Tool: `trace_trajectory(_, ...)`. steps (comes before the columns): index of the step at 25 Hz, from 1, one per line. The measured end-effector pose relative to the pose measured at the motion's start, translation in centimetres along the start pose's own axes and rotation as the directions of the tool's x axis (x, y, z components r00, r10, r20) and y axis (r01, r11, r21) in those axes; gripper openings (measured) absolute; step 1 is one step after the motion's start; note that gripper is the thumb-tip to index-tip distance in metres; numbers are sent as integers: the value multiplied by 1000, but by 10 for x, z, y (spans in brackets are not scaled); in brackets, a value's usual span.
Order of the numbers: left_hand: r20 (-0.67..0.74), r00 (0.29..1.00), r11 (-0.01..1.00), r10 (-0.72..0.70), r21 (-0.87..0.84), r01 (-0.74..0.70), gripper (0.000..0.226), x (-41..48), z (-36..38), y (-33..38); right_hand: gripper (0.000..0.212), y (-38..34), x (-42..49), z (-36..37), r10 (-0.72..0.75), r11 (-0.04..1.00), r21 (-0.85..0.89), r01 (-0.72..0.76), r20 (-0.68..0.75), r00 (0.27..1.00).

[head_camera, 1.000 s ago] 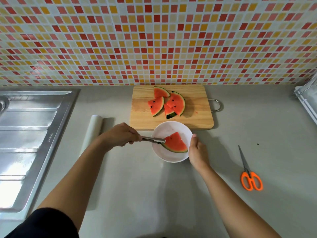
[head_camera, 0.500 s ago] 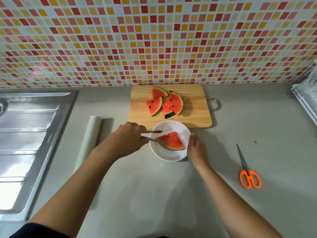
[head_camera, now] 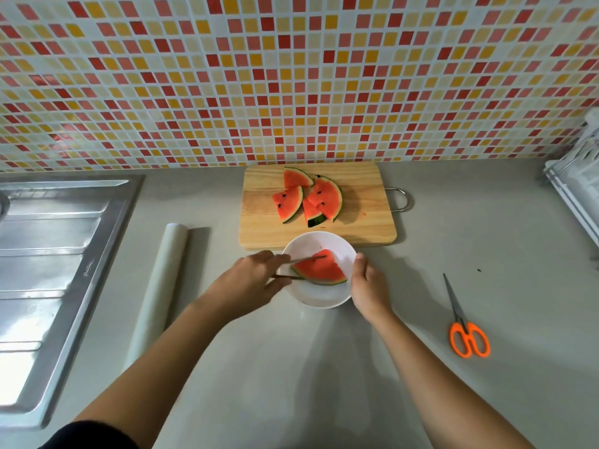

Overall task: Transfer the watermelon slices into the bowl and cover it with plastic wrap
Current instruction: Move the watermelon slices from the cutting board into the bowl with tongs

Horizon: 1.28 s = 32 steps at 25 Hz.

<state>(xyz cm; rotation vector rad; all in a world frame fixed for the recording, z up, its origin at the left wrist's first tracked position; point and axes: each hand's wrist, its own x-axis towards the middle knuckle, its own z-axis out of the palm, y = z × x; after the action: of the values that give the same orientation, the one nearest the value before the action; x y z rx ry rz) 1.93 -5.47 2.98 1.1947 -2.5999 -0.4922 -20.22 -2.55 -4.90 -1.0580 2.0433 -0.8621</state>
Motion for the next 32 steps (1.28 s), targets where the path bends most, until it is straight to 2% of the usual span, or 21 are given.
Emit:
trace_trajectory(2, -202, 979, 998, -14, -64, 1, 36, 8, -14, -14, 40, 0, 1, -2, 5, 1000, 5, -5, -3, 1000)
trace_trajectory(3, -282, 959, 999, -31, -31, 23, 36, 15, -19, -20, 40, 0, 0, -3, 3, 1000, 3, -3, -1, 1000)
trace_trajectory(5, -347, 937, 995, -32, 82, 64, 37, 35, -22, -30, 41, 0, 1, -5, 0, 1000, -10, 0, 4, 1000)
trace_trajectory(7, -300, 953, 981, 41, 195, 19, 38, 55, -17, -35, 43, 0, 1, -7, 3, 1000, -22, -3, 3, 1000)
trace_trajectory(9, -241, 957, 948, 163, 309, -83, 39, 70, -9, -39, 43, 1, 0, -7, -5, 1000, -24, 5, -2, 1000)
trace_trajectory(13, -187, 913, 851, 363, 466, -243, 40, 83, 13, -49, 43, 4, -1, -7, -16, 1000, -12, 16, -10, 1000)
trace_trajectory(17, -226, 876, 790, 427, 563, -240, 34, 92, 33, -57, 44, 6, -1, -7, -7, 1000, -8, 6, -3, 1000)
trace_trajectory(22, -276, 839, 770, 468, 594, -234, 29, 96, 40, -58, 44, 5, 0, -7, -11, 1000, -12, 11, -12, 1000)
trace_trajectory(26, -351, 820, 802, 453, 562, -203, 24, 95, 35, -59, 45, 4, -2, -8, -16, 1000, 1, 16, -9, 1000)
trace_trajectory(28, -422, 815, 858, 398, 487, -167, 23, 96, 31, -58, 45, 3, -3, -8, -15, 1000, 3, 15, -7, 1000)
trace_trajectory(30, -500, 826, 945, 260, 307, -112, 24, 98, 26, -52, 44, 2, -3, -9, -10, 1000, 10, 10, -8, 1000)
trace_trajectory(32, -558, 828, 996, 54, 89, -5, 21, 98, 21, -46, 44, 1, -4, -8, -2, 1000, 20, 2, -4, 1000)
